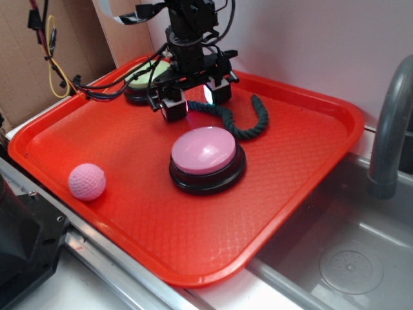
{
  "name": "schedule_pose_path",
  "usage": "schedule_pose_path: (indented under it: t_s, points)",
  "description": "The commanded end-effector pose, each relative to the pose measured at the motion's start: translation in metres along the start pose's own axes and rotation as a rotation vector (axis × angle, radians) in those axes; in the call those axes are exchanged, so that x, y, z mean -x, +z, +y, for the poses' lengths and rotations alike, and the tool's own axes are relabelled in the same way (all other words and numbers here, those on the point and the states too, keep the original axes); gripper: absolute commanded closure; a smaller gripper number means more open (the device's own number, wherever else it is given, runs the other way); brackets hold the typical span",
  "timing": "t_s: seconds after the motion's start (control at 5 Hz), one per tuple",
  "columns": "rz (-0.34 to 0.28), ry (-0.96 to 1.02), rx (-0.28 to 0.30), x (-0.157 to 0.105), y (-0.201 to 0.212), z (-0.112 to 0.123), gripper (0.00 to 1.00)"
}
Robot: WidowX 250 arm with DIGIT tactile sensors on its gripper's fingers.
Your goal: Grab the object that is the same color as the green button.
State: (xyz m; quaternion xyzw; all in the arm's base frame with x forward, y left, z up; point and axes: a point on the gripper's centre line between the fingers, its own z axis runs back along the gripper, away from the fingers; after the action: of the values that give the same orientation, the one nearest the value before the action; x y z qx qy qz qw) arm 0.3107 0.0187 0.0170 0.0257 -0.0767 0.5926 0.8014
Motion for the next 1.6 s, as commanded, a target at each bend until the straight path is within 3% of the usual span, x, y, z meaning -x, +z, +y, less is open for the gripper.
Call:
schedule_pose_path:
  t_s: [0.0, 0.2, 0.6, 0.8, 1.0, 1.2, 1.4]
  points:
    - [0.006, 0.015, 0.025, -0.014, 0.006, 0.006, 1.0]
    - [0.003, 0.031, -0.001, -0.014, 0.009, 0.009, 1.0]
    - [0.014, -0.088, 0.006, -0.032, 0.048, 0.006, 1.0]
    - [-0.039, -0.239, -0.032, -0.038, 0.088, 0.008, 1.0]
    - [0.085, -0.483, -0.01, -0.051, 0.123, 0.016, 1.0]
    - [0.171, -0.726, 0.06, -0.062, 0.148, 0.033, 1.0]
    - [0.177, -0.973, 0.106, -0.055, 0.167, 0.05, 1.0]
